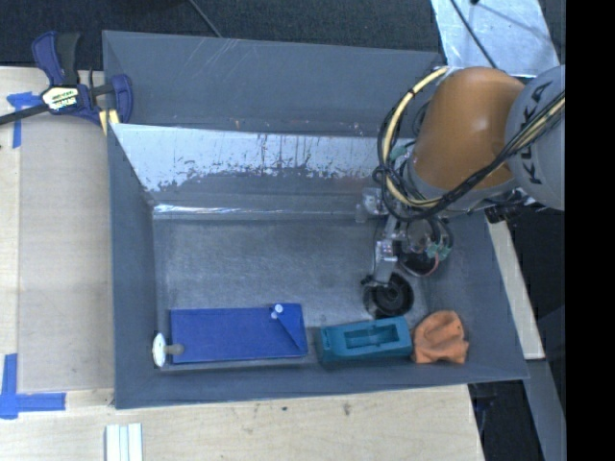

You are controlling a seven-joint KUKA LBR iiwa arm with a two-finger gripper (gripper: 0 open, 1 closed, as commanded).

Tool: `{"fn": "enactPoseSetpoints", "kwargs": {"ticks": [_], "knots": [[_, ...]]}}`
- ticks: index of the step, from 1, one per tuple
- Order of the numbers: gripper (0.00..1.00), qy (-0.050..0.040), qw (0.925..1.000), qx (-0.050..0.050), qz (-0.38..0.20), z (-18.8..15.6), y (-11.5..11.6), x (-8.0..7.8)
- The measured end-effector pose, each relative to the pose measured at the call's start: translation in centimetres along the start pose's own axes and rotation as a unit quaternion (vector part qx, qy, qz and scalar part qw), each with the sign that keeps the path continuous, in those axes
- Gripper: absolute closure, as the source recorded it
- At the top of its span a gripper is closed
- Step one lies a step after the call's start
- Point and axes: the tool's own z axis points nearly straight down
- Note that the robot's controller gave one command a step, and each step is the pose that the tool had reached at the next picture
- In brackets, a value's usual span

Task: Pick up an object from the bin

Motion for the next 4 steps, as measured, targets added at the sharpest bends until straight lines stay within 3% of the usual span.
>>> {"fn": "enactPoseSetpoints", "kwargs": {"ticks": [1, 2, 3, 4], "knots": [[0.00, -0.0043, 0.9999, 0.000, -0.011, 2.3, -0.2, 2.1], [0.00, -0.0028, 0.9995, -0.001, -0.033, 3.7, -5.1, 2.0], [1.00, -0.0122, 0.9999, -0.011, -0.001, 7.3, -9.3, 0.8], [0.00, -0.0042, 0.9999, -0.010, -0.002, 7.7, -9.3, 1.2]]}}
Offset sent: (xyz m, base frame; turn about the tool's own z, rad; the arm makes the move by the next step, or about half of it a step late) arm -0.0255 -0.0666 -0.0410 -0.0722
